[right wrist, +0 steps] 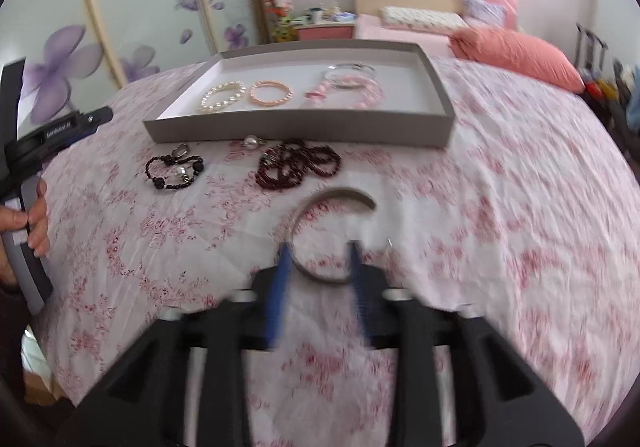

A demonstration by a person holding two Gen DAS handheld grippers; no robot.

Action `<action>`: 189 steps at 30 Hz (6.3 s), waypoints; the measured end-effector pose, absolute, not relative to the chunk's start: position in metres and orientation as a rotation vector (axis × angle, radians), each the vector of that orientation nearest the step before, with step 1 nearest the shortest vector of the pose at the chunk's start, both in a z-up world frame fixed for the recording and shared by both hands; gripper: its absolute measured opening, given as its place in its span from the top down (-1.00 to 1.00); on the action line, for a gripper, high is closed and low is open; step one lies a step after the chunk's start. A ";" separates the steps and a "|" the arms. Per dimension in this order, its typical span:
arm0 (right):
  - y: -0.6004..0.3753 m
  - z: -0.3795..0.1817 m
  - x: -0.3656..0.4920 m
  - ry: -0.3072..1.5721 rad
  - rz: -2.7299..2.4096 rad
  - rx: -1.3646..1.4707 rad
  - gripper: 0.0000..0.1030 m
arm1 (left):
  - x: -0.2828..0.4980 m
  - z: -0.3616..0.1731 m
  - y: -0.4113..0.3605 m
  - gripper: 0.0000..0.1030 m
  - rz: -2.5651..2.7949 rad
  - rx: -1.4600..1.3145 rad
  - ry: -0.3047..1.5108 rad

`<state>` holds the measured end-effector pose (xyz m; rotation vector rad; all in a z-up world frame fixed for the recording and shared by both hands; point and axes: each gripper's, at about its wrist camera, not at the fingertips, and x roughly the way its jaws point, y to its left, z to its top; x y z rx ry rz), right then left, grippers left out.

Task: Organize jewelry
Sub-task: 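Move the right tool to the silver cuff while the left tool moves toward the black beaded bracelet, then close the right tool around the silver cuff while the left tool grasps the black beaded bracelet, then lift the silver cuff with the right tool over the tray while the left tool carries the black bracelet there, then open the right tool to drop the cuff into the tray while the left tool releases the black bracelet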

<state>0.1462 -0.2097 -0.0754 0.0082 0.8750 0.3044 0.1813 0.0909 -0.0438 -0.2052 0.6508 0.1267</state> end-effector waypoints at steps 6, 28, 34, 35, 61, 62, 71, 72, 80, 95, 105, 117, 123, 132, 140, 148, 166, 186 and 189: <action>-0.210 -0.086 0.142 0.924 0.230 0.034 0.00 | 0.181 -0.044 0.092 0.11 0.128 -0.212 0.648; -0.190 -0.091 0.178 0.902 0.137 -0.035 -0.23 | 0.182 -0.044 0.082 0.09 0.079 -0.204 0.680; -0.199 -0.092 0.182 0.903 0.130 -0.021 -0.24 | 0.180 -0.054 0.056 0.15 -0.055 -0.185 0.766; -0.198 -0.092 0.182 0.903 0.130 -0.022 -0.24 | 0.180 -0.056 0.051 0.17 -0.071 -0.176 0.779; -0.189 -0.090 0.190 0.903 0.225 -0.081 -0.25 | 0.191 -0.092 0.033 0.87 -0.056 -0.095 0.899; -0.189 -0.090 0.191 0.903 0.226 -0.081 -0.25 | 0.191 -0.093 0.033 0.87 -0.057 -0.097 0.899; -0.189 -0.090 0.191 0.903 0.225 -0.082 -0.25 | 0.191 -0.093 0.036 0.86 -0.066 -0.118 0.899; -0.189 -0.090 0.191 0.903 0.225 -0.082 -0.25 | 0.191 -0.093 0.036 0.86 -0.066 -0.117 0.899; -0.189 -0.091 0.191 0.903 0.225 -0.081 -0.26 | 0.191 -0.093 0.036 0.84 -0.067 -0.116 0.899; -0.196 -0.083 0.179 0.847 0.226 -0.050 -0.23 | 0.180 -0.086 0.023 0.91 -0.137 -0.095 0.847; -0.205 -0.054 0.151 0.686 0.243 0.026 -0.23 | 0.155 -0.052 0.018 0.91 -0.229 -0.145 0.703; -0.191 -0.028 0.133 0.521 0.259 -0.013 -0.23 | 0.132 -0.018 0.013 0.91 -0.247 -0.160 0.593; -0.183 -0.014 0.127 0.446 0.257 -0.031 -0.23 | 0.123 -0.003 0.009 0.91 -0.204 -0.127 0.526; -0.171 0.008 0.120 0.271 0.220 -0.076 -0.23 | 0.115 0.021 -0.005 0.91 -0.112 -0.024 0.392; -0.172 0.023 0.129 0.200 0.198 -0.074 -0.23 | 0.126 0.028 -0.008 0.91 -0.072 -0.006 0.366; -0.175 0.031 0.148 0.134 0.159 -0.056 -0.23 | 0.142 0.033 -0.013 0.91 -0.021 0.011 0.334; -0.172 0.005 0.212 0.218 0.168 -0.055 -0.24 | 0.217 0.015 -0.016 0.91 -0.004 0.000 0.383; -0.159 -0.035 0.273 0.486 0.225 -0.031 -0.29 | 0.290 -0.034 -0.014 0.79 -0.045 -0.029 0.514; -0.161 -0.028 0.270 0.457 0.217 -0.026 -0.40 | 0.289 -0.030 -0.010 0.61 -0.033 -0.049 0.502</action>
